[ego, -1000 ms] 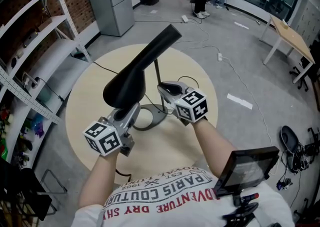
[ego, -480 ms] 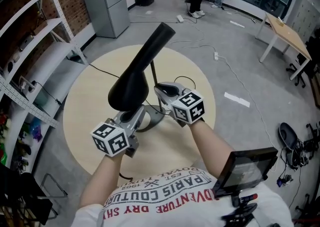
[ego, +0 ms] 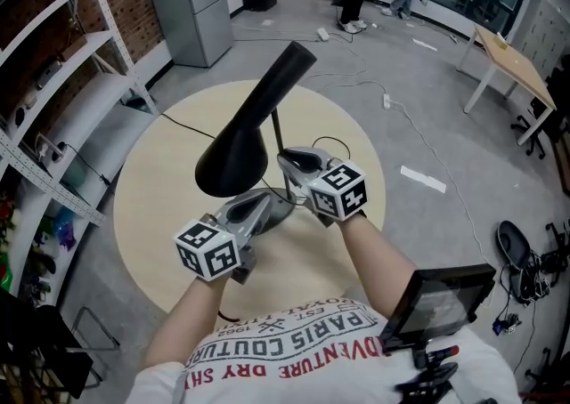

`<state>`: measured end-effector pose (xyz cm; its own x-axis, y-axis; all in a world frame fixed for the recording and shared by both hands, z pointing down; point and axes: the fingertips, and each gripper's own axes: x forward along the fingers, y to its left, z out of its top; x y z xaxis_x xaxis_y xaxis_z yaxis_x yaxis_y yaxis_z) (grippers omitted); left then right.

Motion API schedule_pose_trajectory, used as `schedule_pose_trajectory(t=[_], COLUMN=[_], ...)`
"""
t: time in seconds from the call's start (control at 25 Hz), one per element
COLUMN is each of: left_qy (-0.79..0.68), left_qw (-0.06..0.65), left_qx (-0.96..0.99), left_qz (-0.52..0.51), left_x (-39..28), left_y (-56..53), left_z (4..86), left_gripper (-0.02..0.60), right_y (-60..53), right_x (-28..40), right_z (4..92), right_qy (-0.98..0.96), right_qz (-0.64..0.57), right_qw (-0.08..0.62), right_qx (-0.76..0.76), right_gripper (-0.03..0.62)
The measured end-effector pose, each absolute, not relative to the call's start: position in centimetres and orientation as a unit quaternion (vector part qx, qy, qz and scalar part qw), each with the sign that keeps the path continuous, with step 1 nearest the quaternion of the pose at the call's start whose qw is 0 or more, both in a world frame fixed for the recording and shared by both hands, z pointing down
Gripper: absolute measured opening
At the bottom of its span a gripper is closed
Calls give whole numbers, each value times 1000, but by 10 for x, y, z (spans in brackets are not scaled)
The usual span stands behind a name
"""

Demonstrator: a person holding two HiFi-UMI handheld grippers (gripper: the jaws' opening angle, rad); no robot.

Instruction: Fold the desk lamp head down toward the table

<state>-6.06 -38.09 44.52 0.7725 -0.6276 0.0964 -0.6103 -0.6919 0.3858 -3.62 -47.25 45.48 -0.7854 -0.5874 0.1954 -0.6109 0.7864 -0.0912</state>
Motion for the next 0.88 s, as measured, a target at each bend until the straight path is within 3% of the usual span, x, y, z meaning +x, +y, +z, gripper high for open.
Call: schedule_pose_trajectory(t=[0.32, 0.52, 0.88], left_qy=[-358, -350, -339], left_qw=[199, 174, 133], left_qx=[912, 921, 931], left_qz=[-5, 1, 35], left_x=[-71, -65, -34], left_y=[-375, -345, -254], left_z=[448, 435, 418], left_gripper=[4, 5, 5], right_y=[-461, -410, -283], right_x=[-22, -17, -9], right_z=[447, 437, 422], right_qy=[-939, -948, -965], right_qz=[93, 92, 131], right_qw=[59, 79, 79], right_qx=[326, 294, 212], right_gripper=[87, 6, 6])
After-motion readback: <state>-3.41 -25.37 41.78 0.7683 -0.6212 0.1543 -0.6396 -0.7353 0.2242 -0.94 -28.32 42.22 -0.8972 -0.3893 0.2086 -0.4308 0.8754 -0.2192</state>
